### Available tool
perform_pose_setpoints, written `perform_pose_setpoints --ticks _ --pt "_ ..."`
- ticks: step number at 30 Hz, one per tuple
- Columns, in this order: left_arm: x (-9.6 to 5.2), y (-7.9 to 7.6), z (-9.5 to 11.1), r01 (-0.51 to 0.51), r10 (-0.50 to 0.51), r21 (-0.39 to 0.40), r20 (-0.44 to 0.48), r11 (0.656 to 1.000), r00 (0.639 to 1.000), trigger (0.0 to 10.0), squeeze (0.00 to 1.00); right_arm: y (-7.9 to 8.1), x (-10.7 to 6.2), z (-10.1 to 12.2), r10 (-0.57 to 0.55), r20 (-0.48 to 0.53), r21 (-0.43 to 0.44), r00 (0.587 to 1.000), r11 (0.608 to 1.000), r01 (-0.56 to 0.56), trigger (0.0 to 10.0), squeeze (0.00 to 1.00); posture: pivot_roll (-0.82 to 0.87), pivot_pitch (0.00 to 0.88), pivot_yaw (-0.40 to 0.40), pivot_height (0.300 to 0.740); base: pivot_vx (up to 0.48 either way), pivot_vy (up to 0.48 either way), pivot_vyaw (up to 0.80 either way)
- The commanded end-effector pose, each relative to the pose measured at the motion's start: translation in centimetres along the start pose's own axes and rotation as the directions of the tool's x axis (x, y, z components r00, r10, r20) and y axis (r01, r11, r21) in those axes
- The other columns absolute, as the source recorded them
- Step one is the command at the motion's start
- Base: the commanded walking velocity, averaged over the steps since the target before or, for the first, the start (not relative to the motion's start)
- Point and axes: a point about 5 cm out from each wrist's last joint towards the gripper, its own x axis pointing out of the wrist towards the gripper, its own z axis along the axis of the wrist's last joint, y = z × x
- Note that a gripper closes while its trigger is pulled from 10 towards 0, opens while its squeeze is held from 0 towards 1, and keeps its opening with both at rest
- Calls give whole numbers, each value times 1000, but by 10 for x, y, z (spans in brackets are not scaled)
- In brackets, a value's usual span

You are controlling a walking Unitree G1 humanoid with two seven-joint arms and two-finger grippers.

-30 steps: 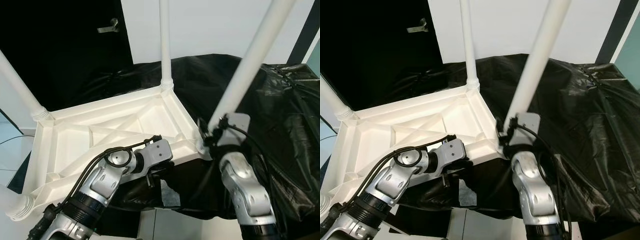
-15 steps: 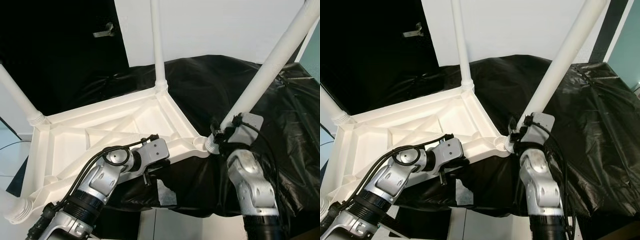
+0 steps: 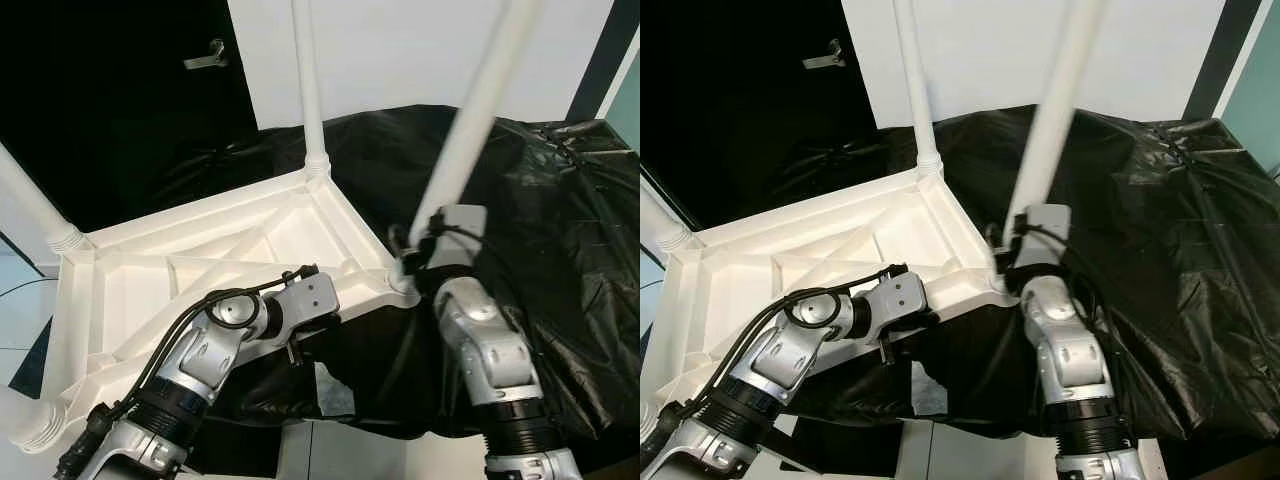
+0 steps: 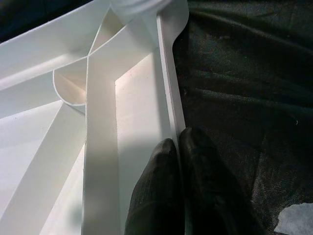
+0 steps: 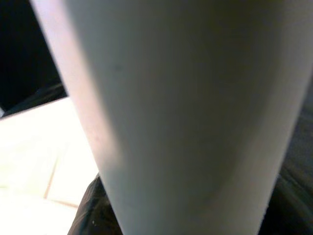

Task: Building children table

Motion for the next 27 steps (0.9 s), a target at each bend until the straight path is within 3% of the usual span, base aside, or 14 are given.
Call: perform_pose_setpoints --ticks 1,6,9,13,15,17,22,23,27 --pt "-9 16 -12 -205 204 2 -66 979 977 10000 0 3 0 -16 11 -81 -4 997 1000 -12 10000 0 5 0 84 740 0 0 0" --pt "-9 16 -13 -201 201 8 -66 980 977 10000 0 -7 1 -19 -62 -107 46 992 997 67 10000 0 7 0 86 740 0 0 0" --pt "-10 17 -13 -201 201 14 -67 980 977 10000 0 -27 0 -23 -175 -128 107 976 976 189 10000 0 7 0 86 740 0 0 0" --pt "-11 17 -14 -201 201 16 -68 980 977 10000 0 -31 -1 -24 -203 -134 119 970 969 219 10000 0 7 0 86 740 0 0 0" --pt "-11 17 -14 -202 203 17 -69 979 977 10000 0 -44 -2 -26 -260 -161 164 952 944 286 10000 0 6 0 87 740 0 0 0" --pt "-11 17 -14 -202 203 17 -69 979 977 10000 0 -46 -2 -27 -260 -163 165 952 944 286 10000 0 5 0 88 740 0 0 0" --pt "-11 17 -14 -201 202 19 -70 979 977 10000 0 -38 0 -25 -191 -137 66 972 977 201 10000 0 7 0 87 740 0 0 0" --pt "-11 18 -14 -203 204 20 -72 979 976 10000 0 -24 0 -26 -96 -114 -101 989 991 84 10000 0 7 0 88 740 0 0 0" --pt "-11 18 -15 -205 206 21 -73 979 976 10000 0 -13 -1 -30 -25 -113 -193 993 981 3 10000 0 8 0 88 740 0 0 0"
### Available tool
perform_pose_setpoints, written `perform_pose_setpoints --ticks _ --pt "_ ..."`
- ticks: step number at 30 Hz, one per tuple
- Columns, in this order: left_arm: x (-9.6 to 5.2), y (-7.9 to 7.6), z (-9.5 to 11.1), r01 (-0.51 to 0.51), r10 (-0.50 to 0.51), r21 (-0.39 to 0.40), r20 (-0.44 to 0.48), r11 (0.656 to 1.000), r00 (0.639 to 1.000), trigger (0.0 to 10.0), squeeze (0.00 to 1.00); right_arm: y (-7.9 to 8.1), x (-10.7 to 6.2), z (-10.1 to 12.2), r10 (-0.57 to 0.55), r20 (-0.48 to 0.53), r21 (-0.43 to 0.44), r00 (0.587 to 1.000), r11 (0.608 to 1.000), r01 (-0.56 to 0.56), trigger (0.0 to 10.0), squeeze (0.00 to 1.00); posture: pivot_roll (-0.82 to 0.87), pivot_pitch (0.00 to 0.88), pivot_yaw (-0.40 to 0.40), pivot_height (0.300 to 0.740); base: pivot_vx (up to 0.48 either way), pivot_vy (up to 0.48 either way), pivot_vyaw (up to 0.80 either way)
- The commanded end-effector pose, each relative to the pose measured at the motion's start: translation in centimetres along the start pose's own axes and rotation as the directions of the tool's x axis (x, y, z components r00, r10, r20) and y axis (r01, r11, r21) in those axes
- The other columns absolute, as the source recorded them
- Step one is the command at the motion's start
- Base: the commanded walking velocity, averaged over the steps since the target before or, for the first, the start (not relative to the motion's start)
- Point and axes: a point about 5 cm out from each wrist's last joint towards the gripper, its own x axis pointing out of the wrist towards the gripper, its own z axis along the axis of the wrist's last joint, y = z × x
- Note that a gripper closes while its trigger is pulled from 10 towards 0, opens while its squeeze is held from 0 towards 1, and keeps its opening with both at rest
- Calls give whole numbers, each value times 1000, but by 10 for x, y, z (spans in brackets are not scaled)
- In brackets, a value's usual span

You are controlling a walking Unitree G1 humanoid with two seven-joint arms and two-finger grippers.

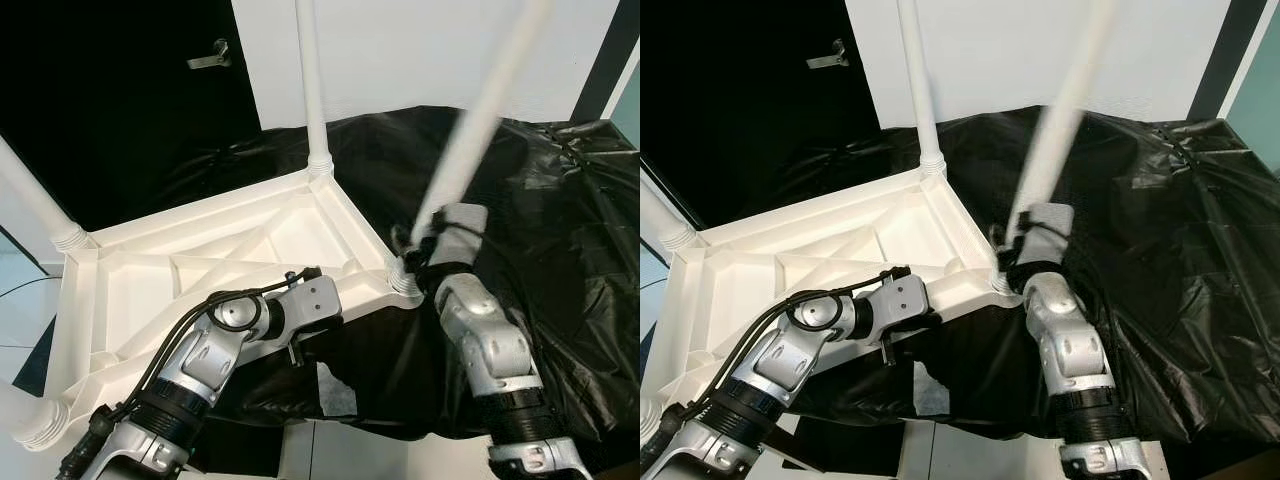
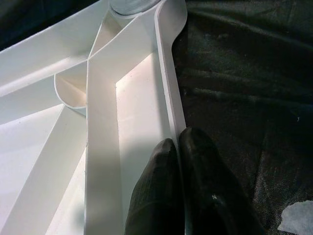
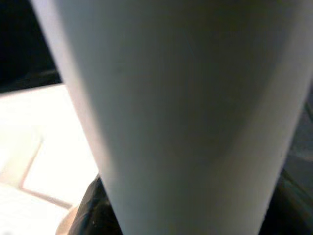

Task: Building children table

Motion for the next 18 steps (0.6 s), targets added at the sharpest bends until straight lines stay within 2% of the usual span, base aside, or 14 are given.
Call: perform_pose_setpoints --ticks 1,8,15,16,17,18 --pt "-11 19 -14 -203 203 2 -79 979 976 10000 0 10 -5 -25 61 -91 -77 994 995 -68 10000 0 10 0 88 740 0 0 0" --pt "-13 21 -14 -210 210 6 -79 978 975 10000 0 12 -9 -35 87 -96 -110 992 989 -97 10000 0 14 0 88 740 0 0 0" --pt "-14 22 -14 -211 212 11 -82 977 974 10000 0 13 -19 -44 164 -61 -126 985 977 -171 10000 0 11 0 92 740 0 0 0" --pt "-14 22 -14 -212 212 12 -81 977 974 10000 0 12 -20 -46 172 -59 -118 983 977 -178 10000 0 13 0 92 740 0 0 0" --pt "-15 22 -13 -212 212 13 -80 977 974 10000 0 10 -21 -48 173 -54 -42 983 984 -176 10000 0 12 0 93 740 0 0 0" --pt "-15 22 -13 -212 212 13 -80 977 974 10000 0 10 -21 -48 173 -54 -42 983 984 -176 10000 0 12 0 93 740 0 0 0"
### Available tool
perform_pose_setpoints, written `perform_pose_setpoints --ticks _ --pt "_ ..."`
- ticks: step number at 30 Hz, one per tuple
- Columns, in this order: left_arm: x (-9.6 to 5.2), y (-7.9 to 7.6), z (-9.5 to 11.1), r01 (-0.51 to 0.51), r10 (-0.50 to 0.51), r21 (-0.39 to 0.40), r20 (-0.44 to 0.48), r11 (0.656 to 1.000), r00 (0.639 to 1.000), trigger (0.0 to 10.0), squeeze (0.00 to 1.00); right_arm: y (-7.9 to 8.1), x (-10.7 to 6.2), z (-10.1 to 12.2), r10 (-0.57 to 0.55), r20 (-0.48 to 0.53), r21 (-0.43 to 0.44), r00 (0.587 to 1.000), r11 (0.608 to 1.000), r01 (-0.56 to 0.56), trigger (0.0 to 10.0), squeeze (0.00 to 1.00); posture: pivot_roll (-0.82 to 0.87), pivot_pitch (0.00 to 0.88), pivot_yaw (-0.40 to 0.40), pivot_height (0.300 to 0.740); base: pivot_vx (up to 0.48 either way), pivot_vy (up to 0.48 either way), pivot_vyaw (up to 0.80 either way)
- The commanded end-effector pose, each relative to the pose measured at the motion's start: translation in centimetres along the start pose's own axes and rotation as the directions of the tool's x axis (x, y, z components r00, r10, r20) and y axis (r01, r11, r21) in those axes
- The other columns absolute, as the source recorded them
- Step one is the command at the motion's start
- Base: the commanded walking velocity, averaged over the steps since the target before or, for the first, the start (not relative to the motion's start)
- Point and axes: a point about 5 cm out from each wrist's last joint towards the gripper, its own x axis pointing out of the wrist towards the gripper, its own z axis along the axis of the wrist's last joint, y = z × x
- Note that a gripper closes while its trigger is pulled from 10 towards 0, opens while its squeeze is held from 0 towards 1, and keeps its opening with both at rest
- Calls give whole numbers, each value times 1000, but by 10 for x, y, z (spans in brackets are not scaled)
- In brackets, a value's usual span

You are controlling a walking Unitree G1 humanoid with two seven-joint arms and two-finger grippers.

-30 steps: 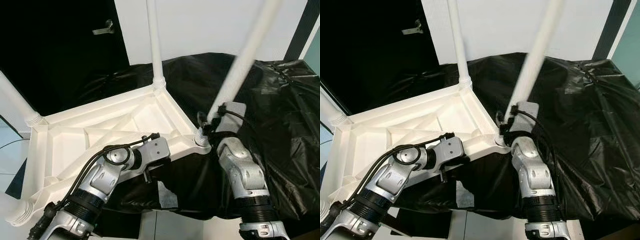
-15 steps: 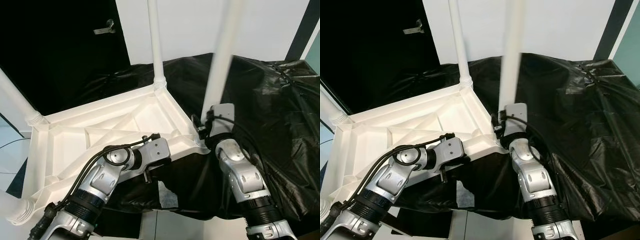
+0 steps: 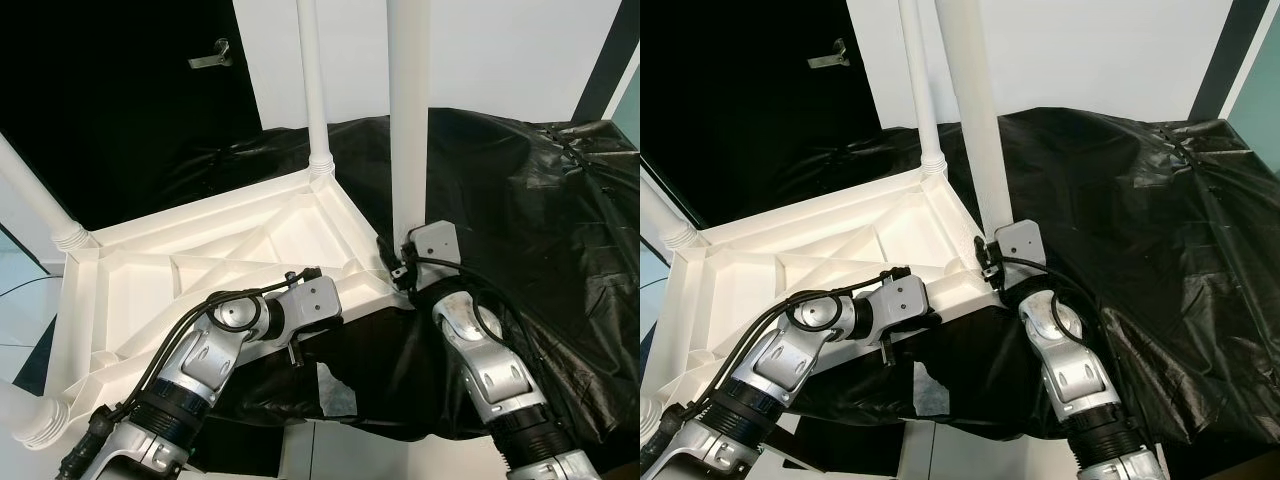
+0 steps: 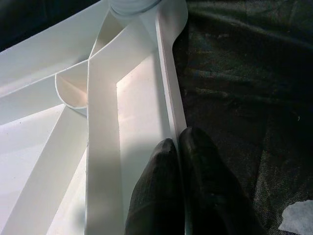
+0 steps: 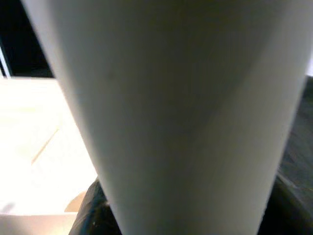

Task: Building children table

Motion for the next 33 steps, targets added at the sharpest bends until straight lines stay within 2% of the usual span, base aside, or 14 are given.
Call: perform_pose_setpoints --ticks 1,3,6,11,16,18,19,22,26,29,32,33 --pt "-15 23 -13 -212 212 10 -82 977 974 10000 0 6 -13 -35 39 -143 141 989 990 -19 10000 0 14 0 94 740 0 0 0" --pt "-15 23 -13 -212 212 12 -81 977 974 10000 0 2 -13 -37 26 -153 228 988 974 9 10000 0 14 0 96 740 0 0 0" --pt "-15 23 -12 -211 212 14 -81 977 974 10000 0 -1 -12 -40 46 -176 268 983 964 3 10000 0 11 0 100 740 0 0 0" --pt "-16 23 -13 -210 210 15 -82 978 974 10000 0 -2 -12 -42 82 -196 287 977 958 -23 10000 0 11 0 102 740 0 0 0" --pt "-16 23 -12 -208 208 17 -82 978 975 10000 0 -5 -10 -44 132 -215 268 968 961 -72 10000 0 11 0 102 740 0 0 0" --pt "-16 23 -12 -208 209 17 -81 978 975 10000 0 -8 -9 -43 184 -214 206 959 968 -140 10000 0 11 0 103 740 0 0 0" --pt "-16 23 -12 -208 209 17 -81 978 975 10000 0 -8 -9 -43 184 -214 206 959 968 -140 10000 0 11 0 103 740 0 0 0" --pt "-16 24 -12 -207 208 19 -80 978 975 10000 0 -14 -12 -44 299 -198 136 933 951 -276 10000 0 11 0 109 740 0 0 0" --pt "-16 25 -12 -207 208 20 -80 978 975 10000 0 -20 -13 -46 372 -196 122 907 927 -354 10000 0 8 0 113 740 0 0 0" --pt "-16 27 -12 -209 210 24 -80 978 974 10000 0 -30 -15 -46 470 -184 147 863 882 -449 10000 0 10 0 113 740 0 0 0" --pt "-17 27 -11 -211 212 26 -79 977 974 10000 0 -35 -13 -47 462 -188 152 867 886 -439 10000 0 13 0 110 740 0 0 0" --pt "-17 27 -11 -212 214 25 -78 977 974 10000 0 -36 -11 -45 445 -182 178 877 892 -415 10000 0 16 0 106 740 0 0 0"
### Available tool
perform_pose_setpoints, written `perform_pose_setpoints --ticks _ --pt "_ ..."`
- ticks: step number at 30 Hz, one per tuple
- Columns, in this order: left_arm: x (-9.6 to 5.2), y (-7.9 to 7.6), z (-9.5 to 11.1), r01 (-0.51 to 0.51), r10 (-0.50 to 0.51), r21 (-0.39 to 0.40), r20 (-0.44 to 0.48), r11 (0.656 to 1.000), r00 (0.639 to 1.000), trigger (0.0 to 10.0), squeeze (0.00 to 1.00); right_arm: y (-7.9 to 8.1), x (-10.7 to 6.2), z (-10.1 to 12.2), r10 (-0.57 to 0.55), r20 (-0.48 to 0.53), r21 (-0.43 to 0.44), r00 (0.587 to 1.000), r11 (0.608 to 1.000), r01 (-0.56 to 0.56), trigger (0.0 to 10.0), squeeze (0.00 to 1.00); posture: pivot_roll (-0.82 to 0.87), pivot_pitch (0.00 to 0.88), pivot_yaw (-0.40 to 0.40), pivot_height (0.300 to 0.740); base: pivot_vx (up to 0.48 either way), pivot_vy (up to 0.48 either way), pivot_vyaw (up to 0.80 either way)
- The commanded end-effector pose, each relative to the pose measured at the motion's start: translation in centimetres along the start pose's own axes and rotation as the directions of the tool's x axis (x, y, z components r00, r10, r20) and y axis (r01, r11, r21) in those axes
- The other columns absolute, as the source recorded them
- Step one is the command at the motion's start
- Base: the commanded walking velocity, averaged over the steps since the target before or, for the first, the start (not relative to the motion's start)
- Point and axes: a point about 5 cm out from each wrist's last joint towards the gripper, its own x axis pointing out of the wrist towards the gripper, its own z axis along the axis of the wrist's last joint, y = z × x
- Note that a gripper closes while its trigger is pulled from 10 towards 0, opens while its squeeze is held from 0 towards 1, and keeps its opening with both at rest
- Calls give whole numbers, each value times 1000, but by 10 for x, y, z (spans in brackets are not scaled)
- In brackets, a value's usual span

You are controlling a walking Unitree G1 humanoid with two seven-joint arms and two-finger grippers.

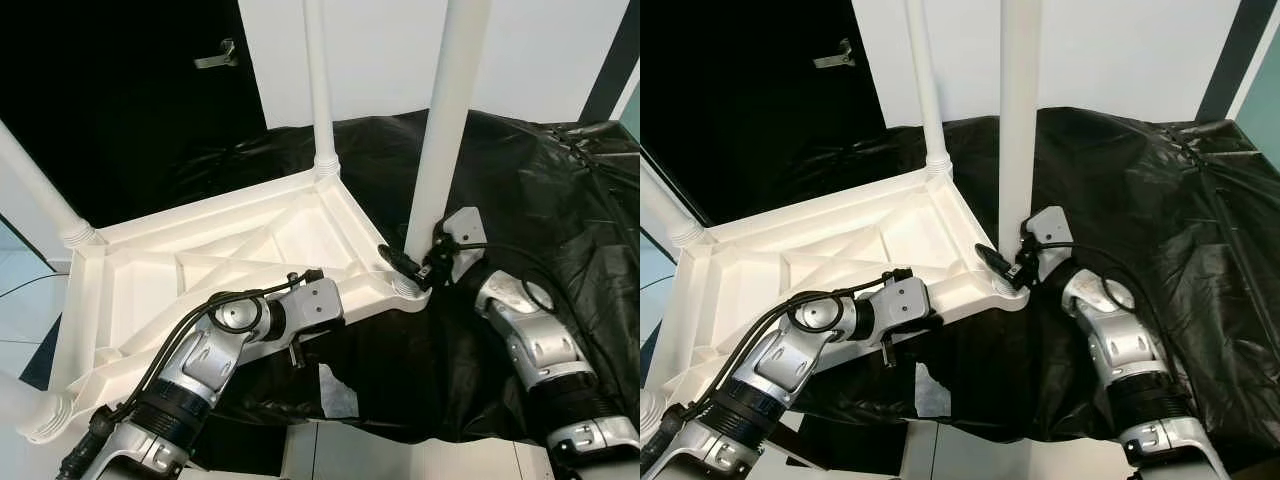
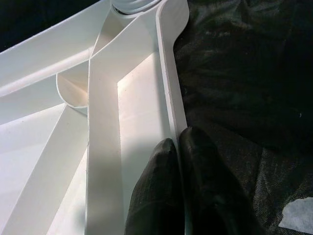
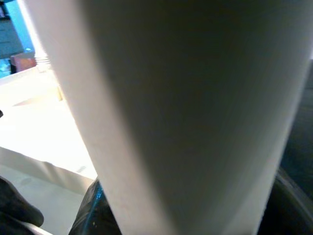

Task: Building children table

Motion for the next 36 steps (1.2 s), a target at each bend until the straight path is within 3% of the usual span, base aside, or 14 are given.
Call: perform_pose_setpoints --ticks 1,7,14,16,18,24,30,32,36 --pt "-18 28 -11 -219 220 14 -84 976 972 10000 0 10 -11 -40 34 -162 117 986 993 -15 10000 0 16 0 106 740 0 0 0" --pt "-18 27 -11 -221 221 6 -81 975 972 10000 0 9 1 -31 -35 -147 199 989 978 65 10000 0 12 0 110 740 0 0 0" --pt "-16 26 -9 -216 215 5 -74 976 974 10000 0 3 3 -26 -16 -124 242 992 969 46 10000 0 5 0 116 740 0 0 0" --pt "-16 26 -9 -214 214 5 -72 977 974 10000 0 -3 1 -27 -21 -124 267 992 962 54 10000 0 4 0 112 740 0 0 0" --pt "-16 26 -9 -215 215 8 -72 977 974 10000 0 -13 -6 -35 -58 -133 347 989 932 101 10000 0 9 0 105 740 0 0 0" --pt "-17 27 -10 -223 223 4 -73 975 972 10000 0 -15 -15 -48 -123 -189 371 974 910 187 10000 0 4 0 104 740 0 0 0" --pt "-16 26 -10 -222 222 2 -71 975 973 10000 0 -14 -14 -48 -131 -210 321 969 927 195 10000 0 2 0 105 740 0 0 0" --pt "-15 27 -9 -221 220 4 -70 975 973 10000 0 -8 -11 -47 -96 -227 191 969 971 141 10000 0 1 0 104 740 0 0 0" --pt "-15 27 -9 -220 220 6 -70 976 973 10000 0 2 -8 -45 -34 -231 93 972 994 57 10000 0 1 0 104 740 0 0 0"
